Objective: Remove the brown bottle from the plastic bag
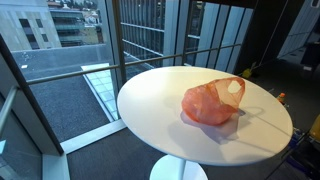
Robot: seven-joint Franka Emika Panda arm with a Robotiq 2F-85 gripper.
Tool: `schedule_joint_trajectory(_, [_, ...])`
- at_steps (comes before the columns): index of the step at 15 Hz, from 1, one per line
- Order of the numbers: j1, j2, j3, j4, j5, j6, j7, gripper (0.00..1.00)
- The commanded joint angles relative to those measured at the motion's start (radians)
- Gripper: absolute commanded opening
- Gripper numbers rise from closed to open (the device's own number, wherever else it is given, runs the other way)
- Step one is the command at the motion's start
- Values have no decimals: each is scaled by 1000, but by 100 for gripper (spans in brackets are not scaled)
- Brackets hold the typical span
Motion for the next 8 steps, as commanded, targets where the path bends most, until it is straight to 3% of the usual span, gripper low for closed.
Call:
schedule_joint_trajectory(1, [11,93,6,69,-22,62,43,100])
schedule_joint_trajectory(8, [29,228,4,126,-9,216,93,100])
